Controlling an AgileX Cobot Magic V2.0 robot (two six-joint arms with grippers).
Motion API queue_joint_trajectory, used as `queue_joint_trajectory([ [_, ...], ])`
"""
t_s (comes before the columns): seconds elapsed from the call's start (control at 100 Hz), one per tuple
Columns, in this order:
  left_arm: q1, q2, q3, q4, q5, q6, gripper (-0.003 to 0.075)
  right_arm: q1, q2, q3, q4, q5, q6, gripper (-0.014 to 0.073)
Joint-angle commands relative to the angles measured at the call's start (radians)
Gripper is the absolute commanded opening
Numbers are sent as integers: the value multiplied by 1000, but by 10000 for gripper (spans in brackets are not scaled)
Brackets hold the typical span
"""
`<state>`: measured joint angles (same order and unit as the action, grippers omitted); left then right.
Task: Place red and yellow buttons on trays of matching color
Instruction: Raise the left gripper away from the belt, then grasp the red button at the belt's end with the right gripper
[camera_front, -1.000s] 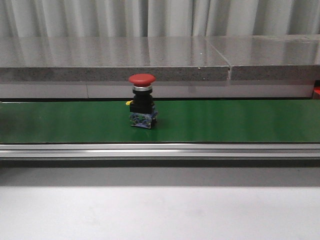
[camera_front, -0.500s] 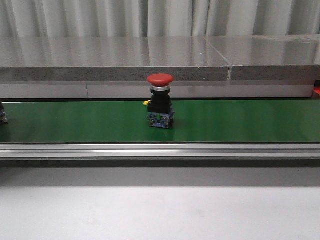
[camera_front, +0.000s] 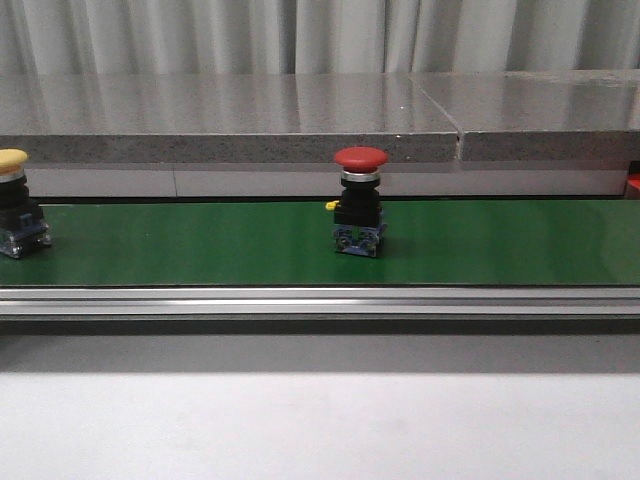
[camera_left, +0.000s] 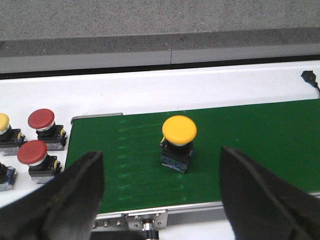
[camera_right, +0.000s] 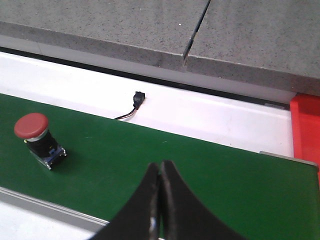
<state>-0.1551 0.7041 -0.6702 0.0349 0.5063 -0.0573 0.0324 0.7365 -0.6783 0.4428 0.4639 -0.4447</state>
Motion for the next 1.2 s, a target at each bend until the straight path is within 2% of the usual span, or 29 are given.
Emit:
queue_joint_trajectory([
  [0.0, -10, -68, 32, -9, -80, -11, 377, 0, -5, -24, 15, -75, -9, -67],
  [0.15, -10, -148, 96, -9, -86, -11, 196, 0, -5, -24, 15, -77, -9, -67],
  [0.34, -10, -159, 111, -9, -97, -11, -21, 0, -5, -24, 15, -83, -9, -65],
  [0.41, -10, -159, 111, -9, -98, -11, -19, 0, -5, -24, 15, -76, -9, -48],
  [0.5, -10, -159, 111, -9, -98, -11, -19, 0, -5, -24, 15, -67, -9, 46],
  [0.55, -10, -159, 111, -9, -98, -11, -19, 0, -5, -24, 15, -59, -9, 132],
  [0.72, -10, -159, 111, -9, -98, -11, -19, 0, -5, -24, 15, -52, -9, 531],
  [0.79, -10, -159, 111, -9, -98, -11, -19, 0, -5, -24, 18, -52, -9, 628],
  [0.86, -10, -159, 111, -9, -98, -11, -19, 0, -5, -24, 28, -47, -9, 658],
  [1.19, -10, -159, 111, -9, -98, -11, -19, 0, 150, -30, 29, 45, -10, 656],
])
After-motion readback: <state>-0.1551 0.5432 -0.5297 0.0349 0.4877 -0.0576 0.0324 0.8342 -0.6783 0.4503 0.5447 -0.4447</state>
